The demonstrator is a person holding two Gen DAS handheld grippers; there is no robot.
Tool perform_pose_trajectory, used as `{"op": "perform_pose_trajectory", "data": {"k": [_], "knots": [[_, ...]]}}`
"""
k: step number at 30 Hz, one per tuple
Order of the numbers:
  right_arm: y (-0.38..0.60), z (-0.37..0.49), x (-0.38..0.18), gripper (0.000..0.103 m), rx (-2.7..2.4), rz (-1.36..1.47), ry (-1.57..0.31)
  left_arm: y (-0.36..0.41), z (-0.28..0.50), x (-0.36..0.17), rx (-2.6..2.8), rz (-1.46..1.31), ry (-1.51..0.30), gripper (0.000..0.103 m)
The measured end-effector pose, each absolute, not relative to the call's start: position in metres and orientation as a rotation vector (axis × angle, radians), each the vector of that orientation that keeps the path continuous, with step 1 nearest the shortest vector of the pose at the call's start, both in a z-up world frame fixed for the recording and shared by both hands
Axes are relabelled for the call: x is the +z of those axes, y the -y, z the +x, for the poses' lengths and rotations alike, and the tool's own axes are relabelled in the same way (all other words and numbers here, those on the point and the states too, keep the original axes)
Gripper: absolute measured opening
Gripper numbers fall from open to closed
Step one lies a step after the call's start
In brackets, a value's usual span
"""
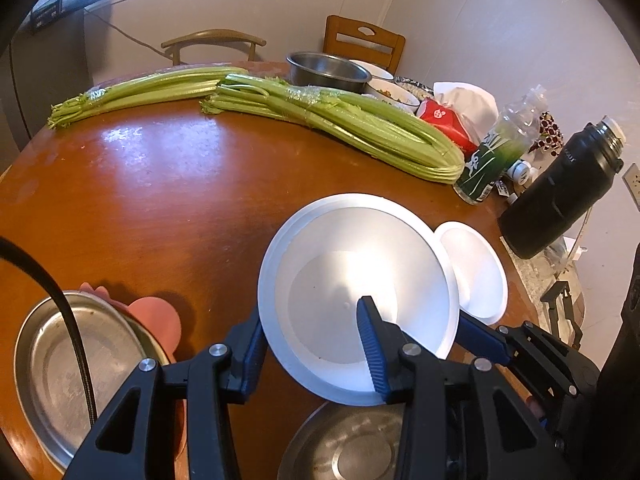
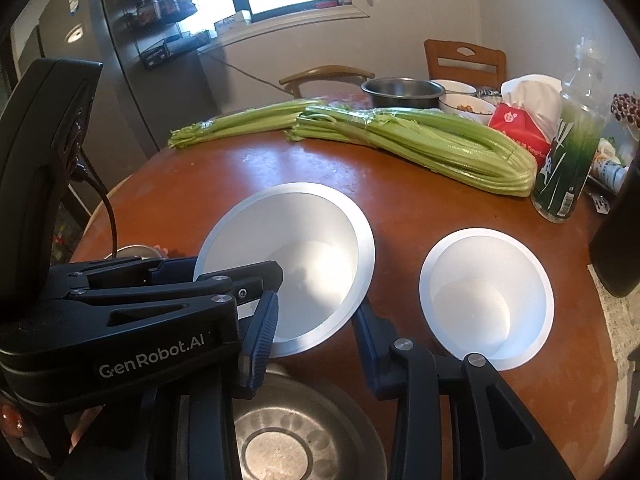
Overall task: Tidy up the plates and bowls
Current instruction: 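Lift the white paper bowl and lower it into the steel bowl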
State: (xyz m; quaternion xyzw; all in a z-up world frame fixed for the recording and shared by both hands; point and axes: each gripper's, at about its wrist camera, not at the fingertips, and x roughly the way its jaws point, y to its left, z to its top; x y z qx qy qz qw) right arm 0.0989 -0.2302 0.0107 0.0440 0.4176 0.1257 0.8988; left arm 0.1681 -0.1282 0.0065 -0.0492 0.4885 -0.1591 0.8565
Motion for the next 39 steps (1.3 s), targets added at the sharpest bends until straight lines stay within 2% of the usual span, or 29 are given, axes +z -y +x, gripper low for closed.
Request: {"op": "perform_pose_trajectory", "data": {"k": [19, 39], "knots": [[0.230, 0.053, 0.036, 0.040, 0.267, 0.071, -0.811, 0.126, 0.123, 0.032, -0.365, -0.100, -0.974, 0.043], [0.234, 0.020, 0.029, 0.040, 0.275, 0.087, -0.843, 0.129, 0.093, 0.022, -0.396, -0.092, -1.008, 0.043]]}}
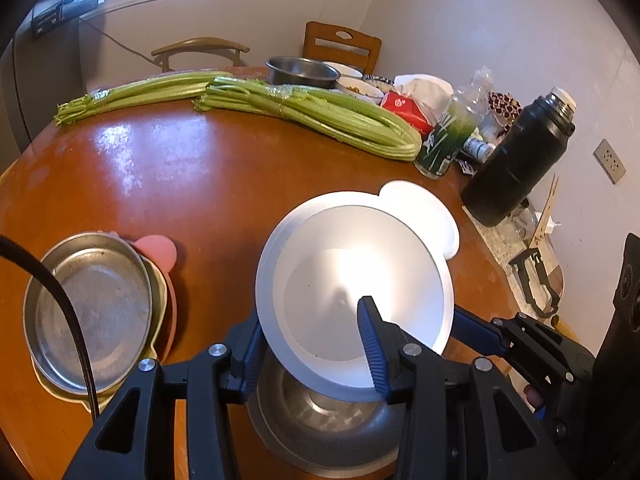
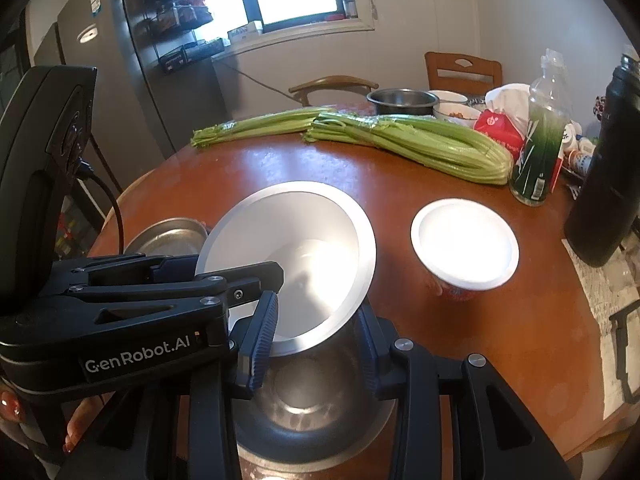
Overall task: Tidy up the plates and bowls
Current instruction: 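Lift the white paper bowl and lower it into the steel bowl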
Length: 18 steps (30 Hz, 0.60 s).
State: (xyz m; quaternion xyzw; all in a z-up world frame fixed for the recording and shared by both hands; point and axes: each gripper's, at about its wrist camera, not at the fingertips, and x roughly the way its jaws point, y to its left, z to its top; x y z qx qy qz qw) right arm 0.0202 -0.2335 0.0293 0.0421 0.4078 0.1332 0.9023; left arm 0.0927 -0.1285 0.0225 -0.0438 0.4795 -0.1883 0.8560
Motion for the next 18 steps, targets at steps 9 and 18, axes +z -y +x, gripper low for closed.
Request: {"op": "perform_pose_trajectory", "data": {"k": [9, 18], "knots": [[0.236, 0.006, 0.014, 0.041, 0.281, 0.092, -0.892, 0.130, 0.078, 0.005, -0.413, -0.079, -1.053, 0.043], [0.233, -0.005, 0.002, 0.041, 0.291, 0.077, -0.931, 0.131, 0.069, -0.007, -0.426, -0.054, -1.086, 0.043]]}}
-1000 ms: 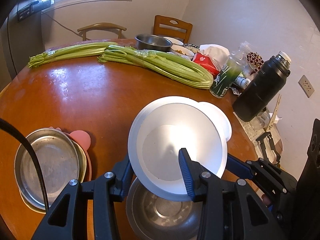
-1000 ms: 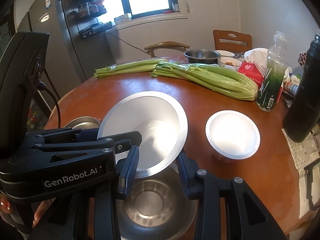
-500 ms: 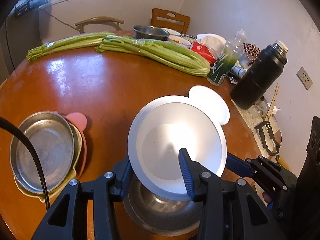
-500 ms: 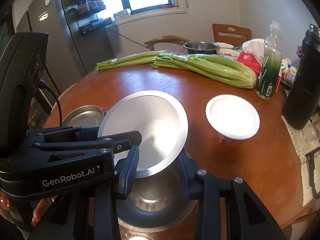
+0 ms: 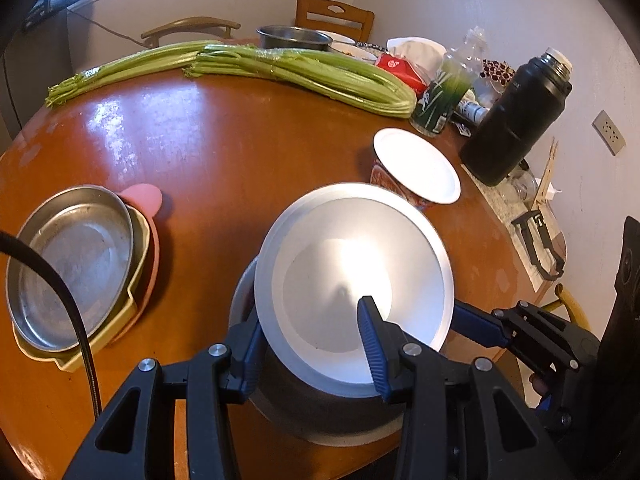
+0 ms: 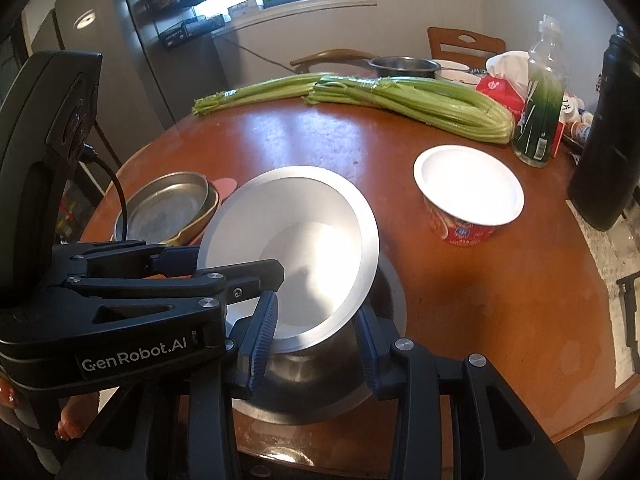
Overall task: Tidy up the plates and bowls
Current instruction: 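Lift the white paper bowl and lower it into the steel bowl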
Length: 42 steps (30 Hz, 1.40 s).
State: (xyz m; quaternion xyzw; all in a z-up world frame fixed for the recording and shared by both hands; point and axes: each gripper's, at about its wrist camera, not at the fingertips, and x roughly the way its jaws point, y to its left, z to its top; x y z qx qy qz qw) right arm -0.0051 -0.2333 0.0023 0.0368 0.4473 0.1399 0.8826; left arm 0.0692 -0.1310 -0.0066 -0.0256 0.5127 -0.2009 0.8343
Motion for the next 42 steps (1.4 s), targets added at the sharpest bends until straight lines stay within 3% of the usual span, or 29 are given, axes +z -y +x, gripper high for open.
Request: {"op": "perform_pose_trajectory", "data": {"k": [42], "knots": [[0.235, -0.003, -0.015, 0.041, 0.277, 0.063, -1.006, 0.129, 0.065, -0.019, -0.406, -0.009, -1.109, 0.044]]}}
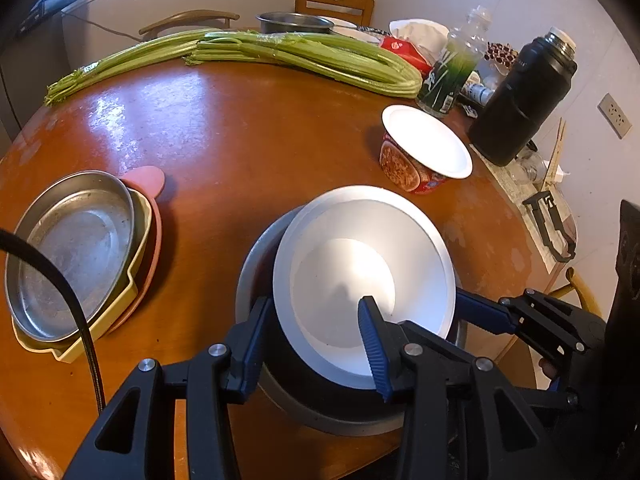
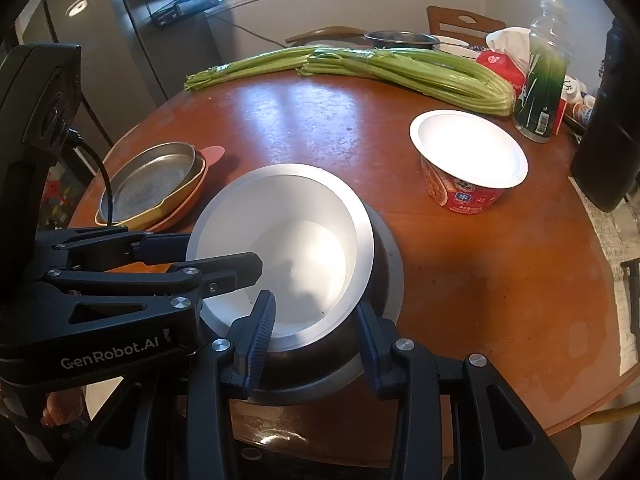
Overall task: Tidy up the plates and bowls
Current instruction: 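Lift the white paper bowl and lower it into the steel bowl, then open the left gripper and move it toward the red-printed paper bowl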
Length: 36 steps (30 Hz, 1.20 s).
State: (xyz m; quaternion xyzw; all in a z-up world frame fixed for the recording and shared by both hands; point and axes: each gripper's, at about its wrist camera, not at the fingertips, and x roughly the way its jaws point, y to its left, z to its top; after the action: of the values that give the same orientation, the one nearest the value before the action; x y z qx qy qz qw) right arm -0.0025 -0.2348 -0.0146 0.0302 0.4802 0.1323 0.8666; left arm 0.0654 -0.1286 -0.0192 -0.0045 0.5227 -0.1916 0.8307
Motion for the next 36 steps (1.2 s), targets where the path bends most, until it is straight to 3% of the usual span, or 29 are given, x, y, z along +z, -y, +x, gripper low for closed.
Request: {"op": "perform_pose_trajectory", "data": {"k": [36], "knots": [[0.246, -0.010, -0.003, 0.042, 0.291, 0.071, -0.978, 0.122, 0.061, 0.007, -0.425, -0.017, -1.039, 0.046]]}}
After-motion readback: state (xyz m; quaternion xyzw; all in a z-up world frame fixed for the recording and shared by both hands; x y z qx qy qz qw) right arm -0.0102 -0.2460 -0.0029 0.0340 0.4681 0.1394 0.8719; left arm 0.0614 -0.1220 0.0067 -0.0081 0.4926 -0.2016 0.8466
